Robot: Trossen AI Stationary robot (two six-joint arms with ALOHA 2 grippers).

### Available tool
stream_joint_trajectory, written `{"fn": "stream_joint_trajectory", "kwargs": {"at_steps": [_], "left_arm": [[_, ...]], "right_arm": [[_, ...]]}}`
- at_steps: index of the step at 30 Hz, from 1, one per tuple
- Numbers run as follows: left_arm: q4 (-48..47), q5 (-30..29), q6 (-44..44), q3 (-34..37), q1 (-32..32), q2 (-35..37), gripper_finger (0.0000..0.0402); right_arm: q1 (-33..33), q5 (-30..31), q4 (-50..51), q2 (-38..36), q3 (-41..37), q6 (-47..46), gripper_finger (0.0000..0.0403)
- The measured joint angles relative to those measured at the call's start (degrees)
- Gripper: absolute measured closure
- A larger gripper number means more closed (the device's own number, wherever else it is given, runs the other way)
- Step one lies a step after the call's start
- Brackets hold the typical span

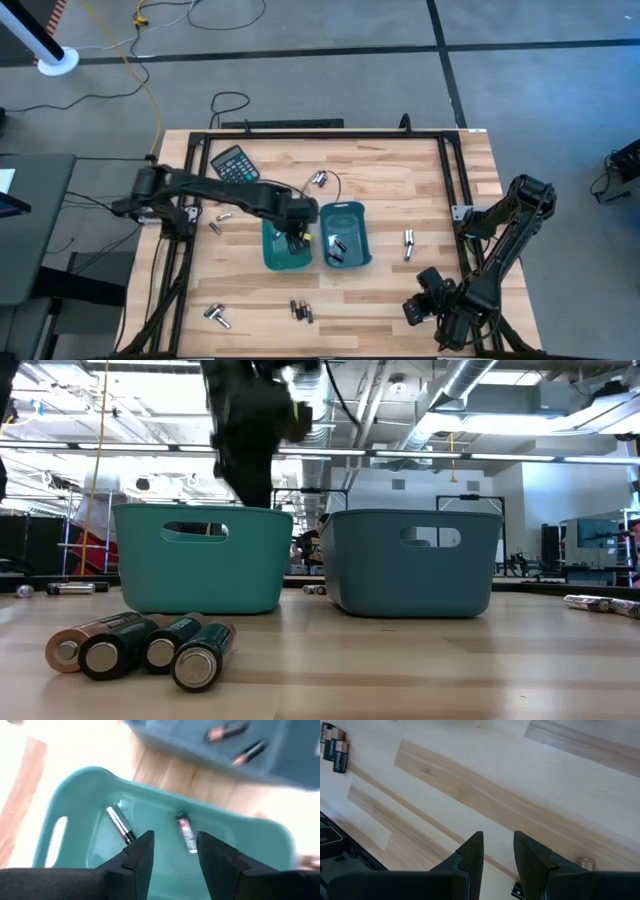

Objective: Sort batteries
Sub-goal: Put the black battery into the blue bin

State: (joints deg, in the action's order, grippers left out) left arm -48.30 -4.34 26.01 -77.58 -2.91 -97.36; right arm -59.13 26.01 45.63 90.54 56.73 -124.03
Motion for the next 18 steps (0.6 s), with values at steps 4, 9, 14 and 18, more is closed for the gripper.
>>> {"fn": "stream_joint_trajectory", "kwargs": {"at_steps": [4, 9, 14, 18], "left_arm": [[-0.50, -1.86, 5.50, 0.00, -1.34, 6.80, 0.0260], [-2.34, -5.15, 14.80, -0.04, -6.69, 14.47, 0.0260], [-7.69, -13.39, 30.82, -0.04, -17.85, 18.35, 0.0260], [-14.66, -20.25, 49.68, 0.09, -29.07, 18.23, 0.0260]], "right_arm": [[0.21, -0.01, -1.48, 0.00, 0.00, 0.60, 0.0278], [1.74, 0.01, -4.54, 0.00, 0.00, 3.65, 0.0278], [5.21, 0.01, -7.96, 0.00, 0.00, 11.75, 0.0278], [8.77, -0.01, -16.63, 0.00, 0.00, 22.27, 0.0278]]}}
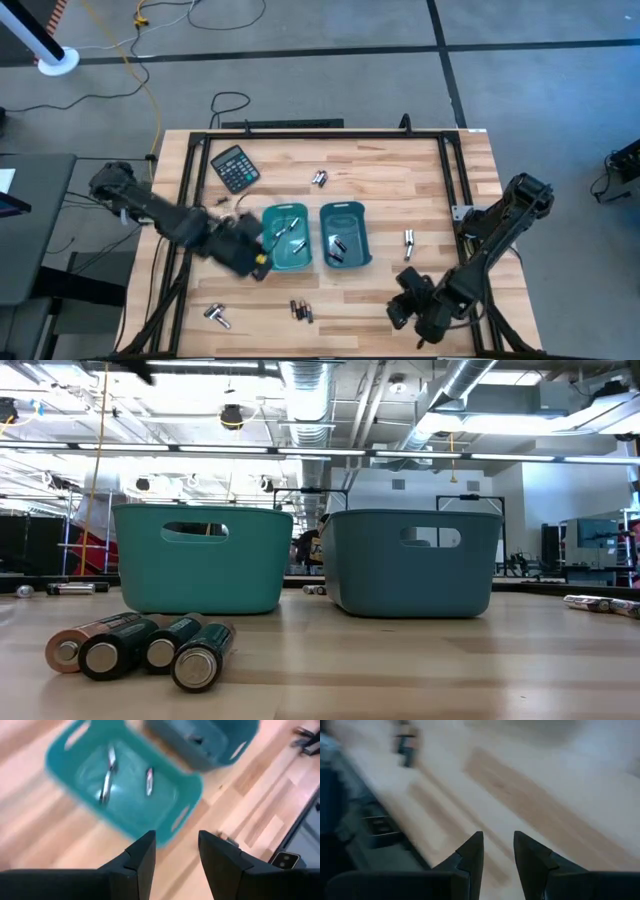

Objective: Sort batteries
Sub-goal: Put the black battery into the blue bin

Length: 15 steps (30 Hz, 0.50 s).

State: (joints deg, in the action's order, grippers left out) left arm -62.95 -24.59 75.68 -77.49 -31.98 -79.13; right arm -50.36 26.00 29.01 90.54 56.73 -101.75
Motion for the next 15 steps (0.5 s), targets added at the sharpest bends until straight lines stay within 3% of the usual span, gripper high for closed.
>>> {"fn": "stream_joint_trajectory", "kwargs": {"at_steps": [4, 9, 12, 15], "left_arm": [[-1.94, -4.30, 18.68, 3.34, -10.61, -0.83, 0.0260], [0.61, -5.34, 37.64, 12.27, -20.70, -0.74, 0.0260], [2.96, -4.57, 45.43, 17.55, -24.85, -0.61, 0.0260], [6.39, -2.67, 47.18, 21.96, -26.96, -0.62, 0.0260]], "right_arm": [[3.01, -0.27, -6.35, 0.02, 0.48, 5.71, 0.0280], [4.75, -0.41, -2.68, 1.80, 5.61, 5.88, 0.0282], [5.34, -1.50, 2.07, 4.60, 10.91, 5.85, 0.0282], [6.54, -4.23, 8.37, 9.07, 18.18, 4.97, 0.0283]]}}
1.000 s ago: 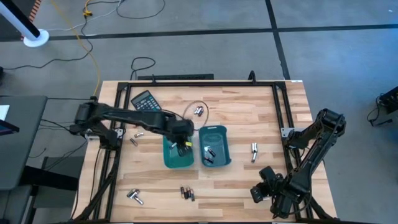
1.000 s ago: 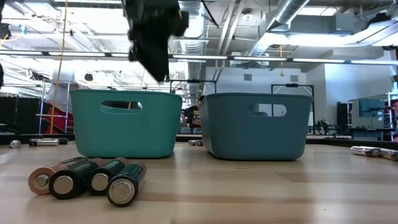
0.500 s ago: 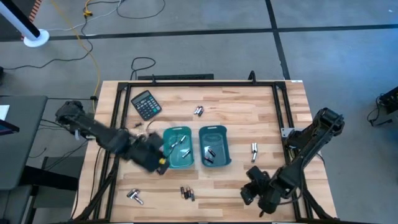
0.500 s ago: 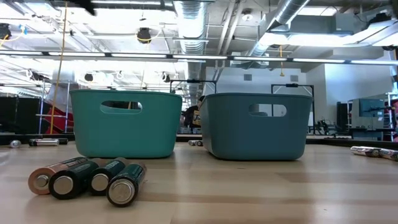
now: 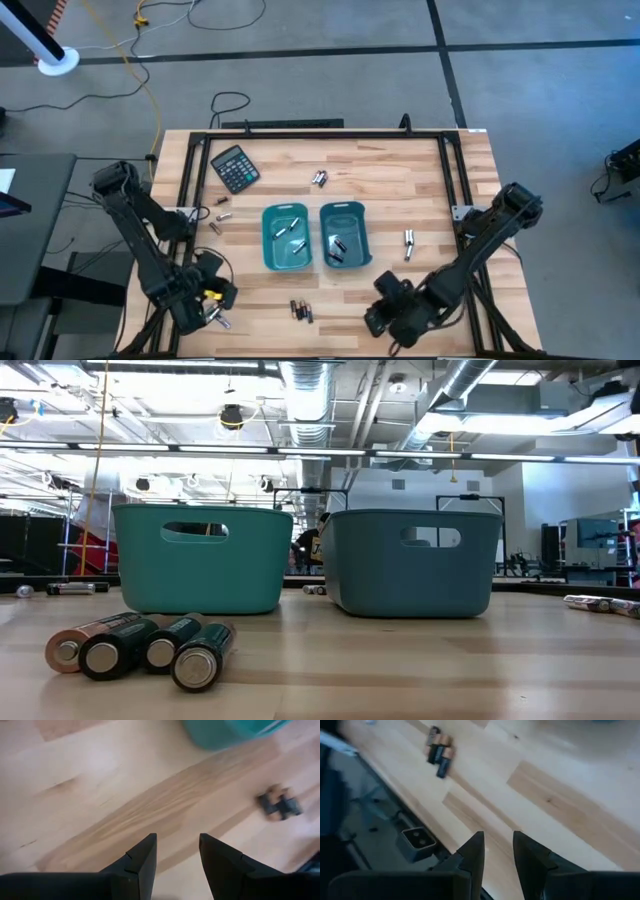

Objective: Sort batteries
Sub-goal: Put the black battery into the blue bin

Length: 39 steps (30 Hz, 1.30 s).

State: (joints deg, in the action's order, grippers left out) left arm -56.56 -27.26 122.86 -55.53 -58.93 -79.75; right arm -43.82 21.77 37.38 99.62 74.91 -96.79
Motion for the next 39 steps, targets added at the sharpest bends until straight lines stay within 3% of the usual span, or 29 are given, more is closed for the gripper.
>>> {"fn": "stream_joint_trajectory", "kwargs": {"at_steps": [8, 17, 27, 39], "left_arm": [[2.28, 4.73, -11.21, 5.21, -0.31, 2.05, 0.0260], [2.35, 6.50, -27.51, 9.45, -0.31, 9.53, 0.0260], [2.30, 6.53, -35.60, 10.87, -0.29, 15.25, 0.0260], [2.02, 6.12, -38.77, 10.87, -0.22, 15.44, 0.0260]], "right_arm": [[5.86, -4.51, 16.61, 16.09, 25.11, -0.69, 0.0283], [14.11, -6.25, 19.38, 34.62, 47.73, 1.24, 0.0283], [15.42, -14.63, 19.23, 45.72, 56.30, -5.16, 0.0283], [14.34, -16.93, 23.72, 46.01, 57.03, -7.31, 0.0283]]}}
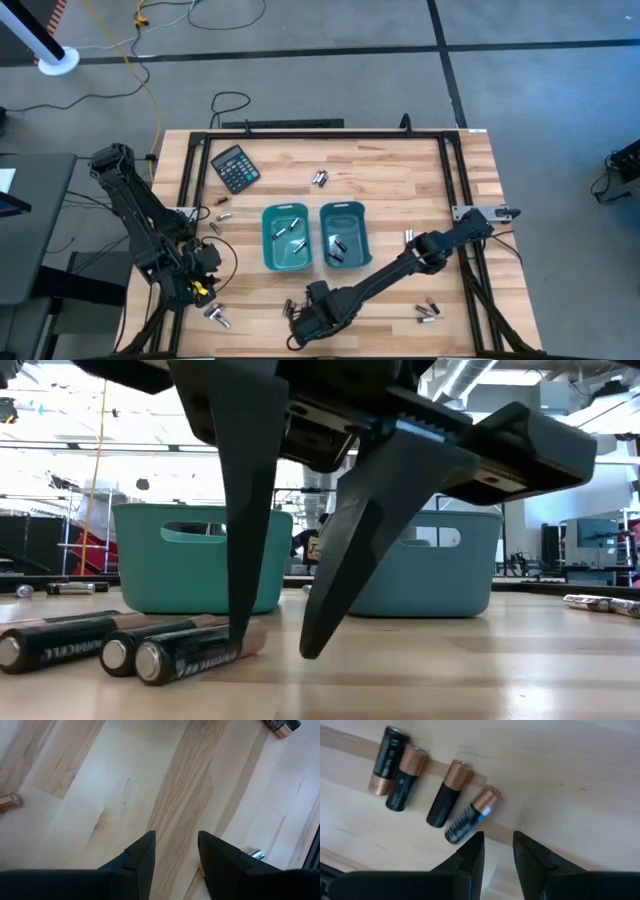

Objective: Sort batteries
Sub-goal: Put the black battery into the blue bin

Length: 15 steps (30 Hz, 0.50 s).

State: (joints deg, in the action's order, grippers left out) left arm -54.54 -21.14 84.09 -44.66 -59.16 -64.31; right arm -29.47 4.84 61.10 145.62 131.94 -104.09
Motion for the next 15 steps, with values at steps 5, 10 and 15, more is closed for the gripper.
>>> {"fn": "stream_joint_trajectory", "kwargs": {"at_steps": [5, 10, 15], "left_arm": [[0.00, -0.07, -0.01, 0.00, 0.00, 0.00, 0.0260], [0.00, -0.11, -0.31, 0.00, 0.00, 0.00, 0.0260], [-0.04, -0.15, -1.46, 0.00, 0.00, 0.00, 0.0260]], "right_arm": [[0.00, -0.02, 1.01, -0.37, -0.02, -0.38, 0.0283], [-0.42, -0.01, 5.02, -0.50, 2.01, -3.01, 0.0283], [-0.53, 2.12, 5.57, -1.26, 2.78, -3.57, 0.0283]]}}
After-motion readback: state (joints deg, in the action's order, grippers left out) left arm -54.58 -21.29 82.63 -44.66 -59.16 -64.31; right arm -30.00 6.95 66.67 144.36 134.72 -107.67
